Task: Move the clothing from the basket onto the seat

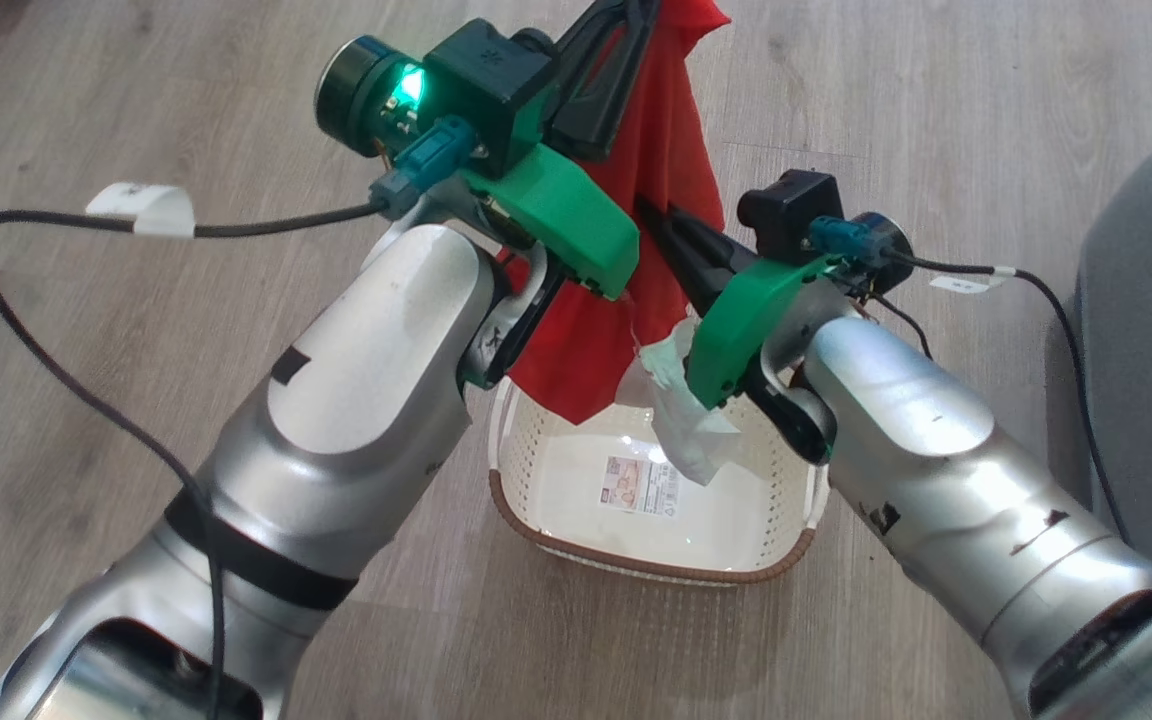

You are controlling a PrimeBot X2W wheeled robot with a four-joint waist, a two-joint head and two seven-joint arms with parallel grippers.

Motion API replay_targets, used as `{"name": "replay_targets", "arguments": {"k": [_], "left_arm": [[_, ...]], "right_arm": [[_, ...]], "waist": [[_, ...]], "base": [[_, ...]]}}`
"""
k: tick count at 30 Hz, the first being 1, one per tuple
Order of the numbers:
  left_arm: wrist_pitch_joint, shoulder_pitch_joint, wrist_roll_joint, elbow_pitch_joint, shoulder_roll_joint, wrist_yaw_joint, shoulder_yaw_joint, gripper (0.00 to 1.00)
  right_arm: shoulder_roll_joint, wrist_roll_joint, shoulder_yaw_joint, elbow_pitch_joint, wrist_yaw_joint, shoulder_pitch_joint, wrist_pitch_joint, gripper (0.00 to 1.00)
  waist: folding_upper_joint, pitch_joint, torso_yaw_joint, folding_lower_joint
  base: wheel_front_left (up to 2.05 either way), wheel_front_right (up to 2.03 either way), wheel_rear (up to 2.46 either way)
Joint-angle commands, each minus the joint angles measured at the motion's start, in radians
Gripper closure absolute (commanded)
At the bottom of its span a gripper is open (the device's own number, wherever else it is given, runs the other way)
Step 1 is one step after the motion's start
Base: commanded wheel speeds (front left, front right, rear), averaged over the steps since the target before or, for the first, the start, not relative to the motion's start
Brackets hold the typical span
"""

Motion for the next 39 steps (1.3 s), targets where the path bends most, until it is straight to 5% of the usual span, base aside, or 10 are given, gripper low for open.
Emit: {"name": "replay_targets", "arguments": {"k": [1,9,10,11,12,27,39], "left_arm": [[-0.009,-0.064,-0.011,-0.033,0.014,0.007,0.030,1.00],[-0.015,-0.032,-0.022,0.004,0.015,0.008,0.051,1.00],[-0.015,-0.027,-0.022,0.007,0.016,0.007,0.055,0.72],[-0.015,-0.021,-0.024,0.011,0.016,0.004,0.057,0.23],[-0.016,-0.015,-0.026,0.016,0.016,0.000,0.061,0.00],[-0.016,0.065,0.021,0.068,0.043,-0.044,0.115,0.00],[-0.017,0.138,0.039,0.126,0.080,-0.092,0.141,0.00]], "right_arm": [[0.020,0.009,0.001,-0.025,0.000,-0.046,-0.007,1.00],[0.020,-0.025,-0.054,-0.059,0.000,-0.024,-0.007,1.00],[0.020,-0.031,-0.059,-0.067,0.000,-0.019,-0.007,1.00],[0.020,-0.038,-0.067,-0.073,0.000,-0.014,-0.007,1.00],[0.020,-0.045,-0.074,-0.081,0.000,-0.010,-0.007,1.00],[0.020,-0.142,-0.195,-0.187,0.000,0.033,-0.007,1.00],[0.020,-0.177,-0.247,-0.272,0.000,0.059,-0.007,1.00]], "waist": [[0.0000,0.001,-0.004,0.0000],[0.0000,-0.011,-0.037,0.0000],[0.0000,-0.012,-0.043,0.0000],[0.0000,-0.013,-0.048,0.0000],[0.0000,-0.012,-0.053,0.0000],[0.0000,-0.015,-0.136,0.0000],[0.0000,-0.021,-0.277,0.0000]], "base": [[0.00,0.00,0.00],[0.00,0.00,0.00],[0.00,0.00,0.00],[0.00,0.00,0.00],[0.00,0.00,0.00],[0.00,0.00,0.00],[0.00,0.00,0.00]]}}
